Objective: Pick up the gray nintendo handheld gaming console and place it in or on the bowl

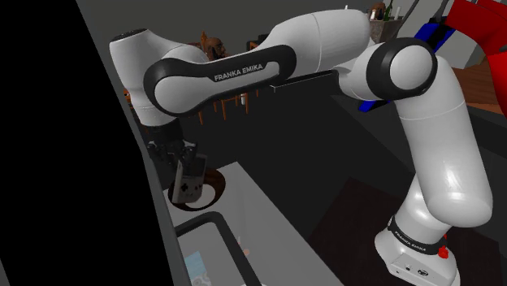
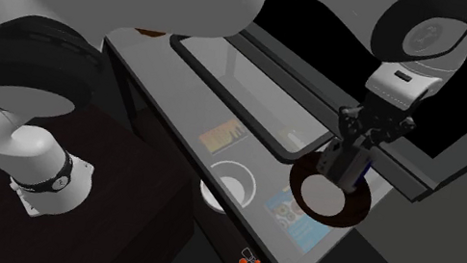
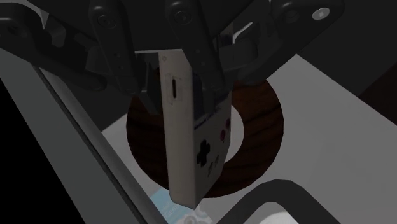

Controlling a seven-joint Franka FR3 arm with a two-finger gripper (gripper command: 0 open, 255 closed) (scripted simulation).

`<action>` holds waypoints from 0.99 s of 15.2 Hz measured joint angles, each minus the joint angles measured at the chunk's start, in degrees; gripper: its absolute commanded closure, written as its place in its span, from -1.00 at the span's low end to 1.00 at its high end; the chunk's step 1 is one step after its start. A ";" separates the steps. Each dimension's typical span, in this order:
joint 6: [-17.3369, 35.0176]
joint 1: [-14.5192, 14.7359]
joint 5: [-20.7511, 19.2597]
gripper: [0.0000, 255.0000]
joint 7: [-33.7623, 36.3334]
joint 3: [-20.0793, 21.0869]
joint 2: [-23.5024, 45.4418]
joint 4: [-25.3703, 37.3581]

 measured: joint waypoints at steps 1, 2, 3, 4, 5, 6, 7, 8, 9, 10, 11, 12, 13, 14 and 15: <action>0.14 -0.06 0.02 1.00 0.03 0.01 -0.06 -0.20; 0.23 -0.09 0.03 1.00 0.05 0.02 -0.09 -0.31; 0.26 -0.10 0.03 1.00 0.05 0.02 -0.09 -0.35; 0.28 -0.10 0.03 1.00 0.06 0.02 -0.10 -0.37; 0.30 -0.11 0.03 -1.00 0.06 0.02 -0.10 -0.39; 0.31 -0.11 0.03 -1.00 0.06 0.02 -0.11 -0.40; 0.31 -0.11 0.03 -1.00 0.06 0.03 -0.12 -0.40; 0.32 -0.12 0.03 -1.00 0.06 0.03 -0.13 -0.40; 0.32 -0.11 0.03 -1.00 0.06 0.03 -0.13 -0.40; 0.32 -0.11 0.03 -1.00 0.06 0.03 -0.13 -0.40; 0.32 -0.11 0.03 -1.00 0.06 0.03 -0.13 -0.40; -0.54 0.09 0.06 -1.00 -0.11 0.04 -0.10 0.55; -1.90 0.44 0.13 -1.00 -0.30 0.08 -0.14 1.98; -4.08 1.43 -0.08 -1.00 -0.54 -0.01 0.46 4.93; -5.48 1.72 0.01 -1.00 -0.72 0.05 0.27 6.22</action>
